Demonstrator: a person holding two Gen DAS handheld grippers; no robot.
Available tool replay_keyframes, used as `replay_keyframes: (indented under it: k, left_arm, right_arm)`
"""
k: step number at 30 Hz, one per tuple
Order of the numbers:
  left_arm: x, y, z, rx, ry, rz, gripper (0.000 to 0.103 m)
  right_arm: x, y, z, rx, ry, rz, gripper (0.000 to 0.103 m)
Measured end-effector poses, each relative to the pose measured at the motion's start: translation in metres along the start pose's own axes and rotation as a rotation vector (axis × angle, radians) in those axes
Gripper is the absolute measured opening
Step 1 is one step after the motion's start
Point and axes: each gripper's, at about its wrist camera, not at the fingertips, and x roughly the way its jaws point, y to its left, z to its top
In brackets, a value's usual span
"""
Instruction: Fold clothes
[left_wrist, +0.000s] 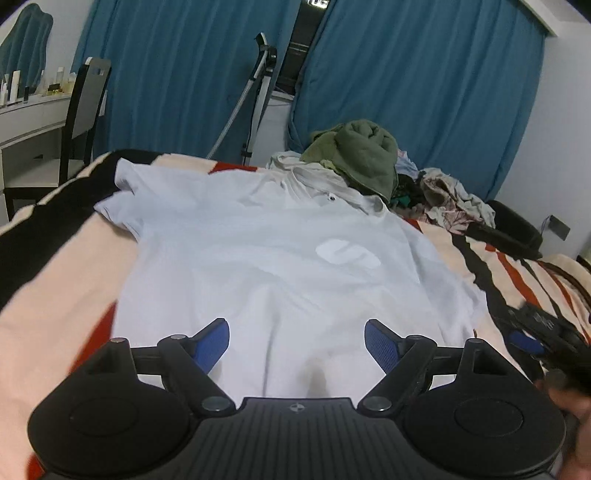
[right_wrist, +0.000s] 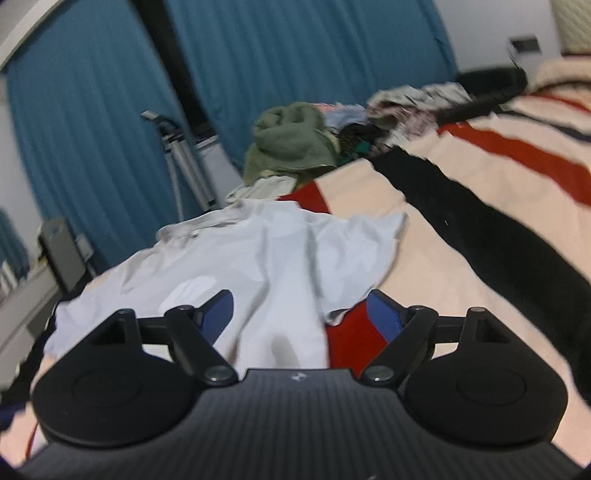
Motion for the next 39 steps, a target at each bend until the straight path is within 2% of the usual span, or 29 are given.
replay_keyframes:
  k: [2,3,7,9,11,12,13,15,17,20,27,29,32,33,34,35,36,39]
  left_arm:
    - [0.01,-0.003,-0.004,0.014,0.004,-0.019,0.082]
    - [0.015,-0.003,-0.005,0.013,-0.003,-0.036,0.082]
    - [0.038,-0.005,-0.007,0.028,-0.038,-0.08,0.082]
    - [0.052,-0.007,-0.007,0.035,-0.041,-0.1,0.082]
    - [0.066,-0.007,-0.005,0.007,-0.023,-0.149,0.082]
    - [0.072,-0.005,-0.007,0.007,-0.015,-0.177,0.082]
    - [0.078,-0.004,-0.009,0.004,-0.001,-0.175,0.082]
    - [0.09,-0.001,-0.012,-0.011,0.031,-0.168,0.082]
    - [0.099,0.002,-0.012,-0.028,0.049,-0.167,0.082]
    - [0.107,0.001,-0.01,-0.013,0.029,-0.172,0.082]
    - [0.125,-0.003,-0.011,0.04,0.02,-0.166,0.083]
    - [0.129,-0.004,-0.011,0.052,0.02,-0.168,0.083]
    - [0.131,-0.003,-0.01,0.056,0.025,-0.165,0.083]
    - [0.132,-0.002,-0.01,0.057,0.027,-0.164,0.083]
    - [0.133,-0.002,-0.009,0.058,0.029,-0.163,0.083]
    - [0.134,-0.001,-0.009,0.059,0.03,-0.162,0.083]
    - [0.135,-0.001,-0.009,0.06,0.032,-0.161,0.083]
    - [0.134,0.001,-0.007,0.056,0.037,-0.16,0.083]
  right_arm:
    - [0.022,-0.014,0.005,0.029,0.011,-0.011,0.079]
    - [0.034,-0.024,0.009,0.05,0.02,-0.016,0.073]
    - [0.08,-0.068,0.023,0.214,0.007,-0.051,0.071]
    - [0.098,-0.073,0.034,0.199,0.01,-0.078,0.068]
    - [0.112,-0.071,0.046,0.145,0.009,-0.102,0.046]
    - [0.119,-0.071,0.052,0.118,0.009,-0.114,0.028]
    - [0.126,-0.07,0.058,0.091,0.008,-0.126,0.018]
    - [0.141,-0.069,0.07,0.037,0.007,-0.15,0.01]
    - [0.155,-0.067,0.082,-0.016,0.006,-0.174,0.009]
    - [0.174,-0.067,0.099,-0.088,0.005,-0.211,0.008]
    - [0.188,-0.089,0.113,-0.116,0.004,-0.318,0.008]
    - [0.191,-0.095,0.117,-0.124,0.004,-0.349,0.008]
    - [0.197,-0.105,0.123,-0.136,0.003,-0.395,0.014]
    - [0.199,-0.108,0.125,-0.141,0.003,-0.41,0.027]
    - [0.201,-0.111,0.127,-0.145,0.003,-0.425,0.055]
    - [0.203,-0.114,0.129,-0.149,0.003,-0.441,0.067]
    - [0.2,-0.114,0.13,-0.153,-0.005,-0.442,0.085]
    - [0.167,-0.092,0.127,-0.2,-0.044,-0.402,0.087]
